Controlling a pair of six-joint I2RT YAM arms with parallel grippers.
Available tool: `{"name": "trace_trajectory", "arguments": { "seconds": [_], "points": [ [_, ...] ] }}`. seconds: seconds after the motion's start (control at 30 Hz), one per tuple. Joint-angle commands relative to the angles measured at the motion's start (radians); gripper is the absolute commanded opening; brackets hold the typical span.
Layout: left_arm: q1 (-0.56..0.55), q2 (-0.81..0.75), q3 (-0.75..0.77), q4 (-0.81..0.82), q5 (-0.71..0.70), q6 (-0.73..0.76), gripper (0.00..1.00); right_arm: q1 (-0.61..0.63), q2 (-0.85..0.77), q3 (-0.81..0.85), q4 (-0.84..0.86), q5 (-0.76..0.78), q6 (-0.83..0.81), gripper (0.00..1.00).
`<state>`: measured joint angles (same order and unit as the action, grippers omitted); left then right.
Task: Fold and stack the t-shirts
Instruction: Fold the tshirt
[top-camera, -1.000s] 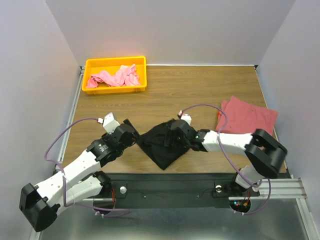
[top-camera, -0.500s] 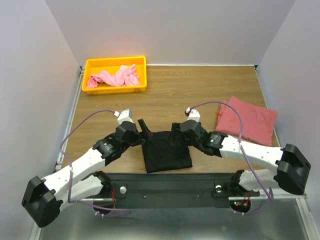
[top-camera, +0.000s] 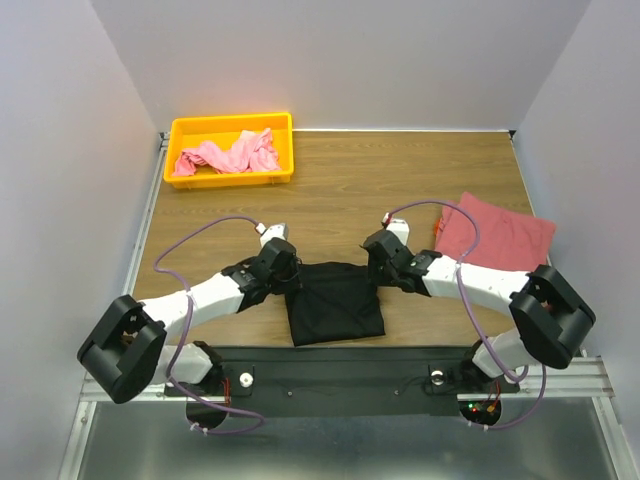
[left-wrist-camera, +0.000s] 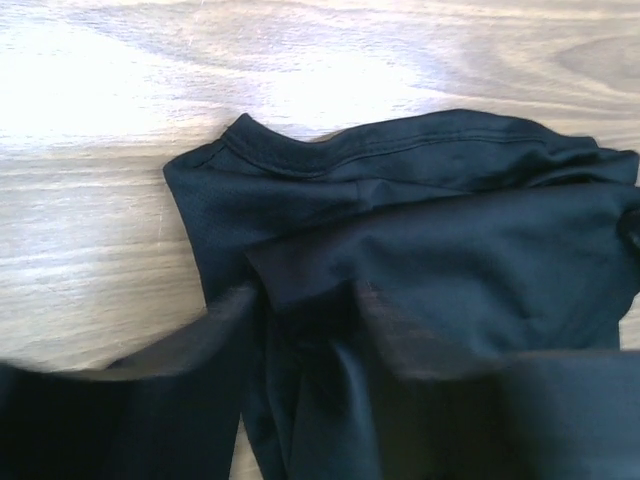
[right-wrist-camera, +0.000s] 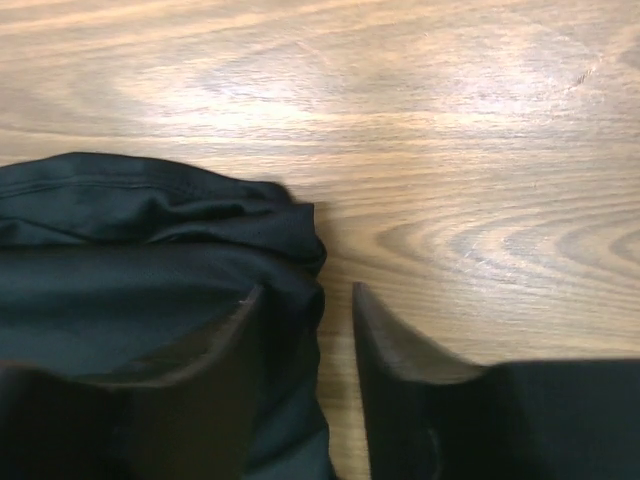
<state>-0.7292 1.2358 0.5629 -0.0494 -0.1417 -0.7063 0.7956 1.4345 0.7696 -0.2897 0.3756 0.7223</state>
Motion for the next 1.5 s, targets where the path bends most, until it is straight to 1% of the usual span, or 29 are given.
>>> {"name": "trace_trajectory", "arguments": {
  "seconds": [0.0, 0.03, 0.1, 0.13, 0.2, 0.23, 0.3, 0.43, 0.57, 0.63, 0.67, 0.77, 0.83, 0.87, 0.93, 0.97, 1.0, 1.07, 1.1, 1.13, 1.17, 1.3, 1.37, 1.4, 1.43, 1.47],
  "points": [
    [0.002, 0.004, 0.043, 0.025, 0.002, 0.005, 0.36, -0.016, 0.018, 0.036, -0.002, 0.003, 0.02, 0.36],
    [0.004, 0.005, 0.051, 0.025, 0.005, 0.004, 0.2, -0.016, 0.02, 0.043, -0.002, 0.002, 0.019, 0.31],
    [0.004, -0.004, 0.058, 0.01, 0.008, 0.001, 0.05, -0.016, 0.008, 0.048, -0.002, -0.015, 0.016, 0.24],
    [0.002, -0.021, 0.066, -0.003, 0.008, 0.001, 0.0, -0.015, -0.002, 0.053, -0.002, -0.021, 0.014, 0.17],
    [0.002, -0.041, 0.071, -0.013, 0.013, 0.002, 0.0, -0.016, -0.028, 0.051, -0.002, -0.029, 0.008, 0.12],
    [0.002, -0.065, 0.072, -0.026, 0.017, 0.004, 0.0, -0.016, -0.058, 0.045, -0.002, -0.032, 0.005, 0.05],
    [0.004, -0.096, 0.072, -0.038, 0.017, -0.008, 0.0, -0.016, -0.092, 0.036, -0.003, -0.037, -0.003, 0.0],
    [0.002, -0.189, 0.066, -0.05, 0.03, -0.016, 0.0, -0.015, -0.195, 0.028, -0.003, -0.052, -0.021, 0.0],
    [0.004, -0.278, 0.078, -0.072, 0.027, -0.018, 0.0, -0.016, -0.25, 0.049, -0.005, -0.069, -0.047, 0.0],
    [0.004, -0.292, 0.084, -0.082, -0.013, -0.024, 0.0, -0.015, -0.255, 0.074, -0.003, -0.055, -0.058, 0.0],
    [0.002, -0.292, 0.092, -0.096, -0.063, -0.044, 0.0, -0.016, -0.246, 0.082, -0.005, -0.026, -0.061, 0.01],
    [0.016, -0.257, 0.103, -0.086, -0.119, -0.068, 0.0, -0.025, -0.198, 0.12, -0.005, 0.035, -0.066, 0.0],
    [0.031, -0.22, 0.115, -0.066, -0.147, -0.073, 0.0, -0.044, -0.12, 0.164, -0.003, 0.055, -0.069, 0.0],
    [0.059, -0.176, 0.12, -0.046, -0.183, -0.079, 0.0, -0.047, -0.085, 0.18, 0.006, 0.093, -0.073, 0.0],
    [0.092, -0.127, 0.132, -0.027, -0.208, -0.085, 0.0, -0.07, 0.013, 0.213, 0.02, 0.132, -0.087, 0.0],
    [0.137, -0.08, 0.144, -0.003, -0.217, -0.103, 0.0, -0.096, 0.044, 0.235, 0.058, 0.153, -0.098, 0.0],
    [0.151, -0.056, 0.146, 0.006, -0.231, -0.123, 0.0, -0.113, 0.11, 0.244, 0.082, 0.148, -0.107, 0.0],
    [0.181, 0.003, 0.137, 0.045, -0.262, -0.15, 0.0, -0.153, 0.17, 0.247, 0.196, 0.051, -0.13, 0.0],
    [0.207, 0.025, 0.132, 0.089, -0.257, -0.142, 0.0, -0.189, 0.202, 0.243, 0.239, 0.007, -0.15, 0.0],
    [0.22, 0.048, 0.134, 0.109, -0.248, -0.137, 0.0, -0.202, 0.234, 0.247, 0.273, -0.038, -0.161, 0.0],
    [0.231, 0.094, 0.138, 0.138, -0.245, -0.133, 0.0, -0.208, 0.3, 0.258, 0.324, -0.084, -0.17, 0.0],
    [0.267, 0.214, 0.176, 0.154, -0.202, -0.111, 0.0, -0.211, 0.409, 0.339, 0.343, -0.109, -0.216, 0.0],
    [0.277, 0.255, 0.198, 0.154, -0.199, -0.105, 0.0, -0.211, 0.422, 0.364, 0.343, -0.089, -0.221, 0.06],
    [0.277, 0.261, 0.204, 0.154, -0.197, -0.101, 0.0, -0.211, 0.42, 0.37, 0.343, -0.072, -0.222, 0.11],
    [0.277, 0.261, 0.209, 0.154, -0.196, -0.099, 0.07, -0.211, 0.417, 0.379, 0.343, -0.069, -0.228, 0.28],
    [0.277, 0.255, 0.209, 0.158, -0.193, -0.099, 0.15, -0.211, 0.412, 0.385, 0.343, -0.069, -0.231, 0.42]
  ]
}}
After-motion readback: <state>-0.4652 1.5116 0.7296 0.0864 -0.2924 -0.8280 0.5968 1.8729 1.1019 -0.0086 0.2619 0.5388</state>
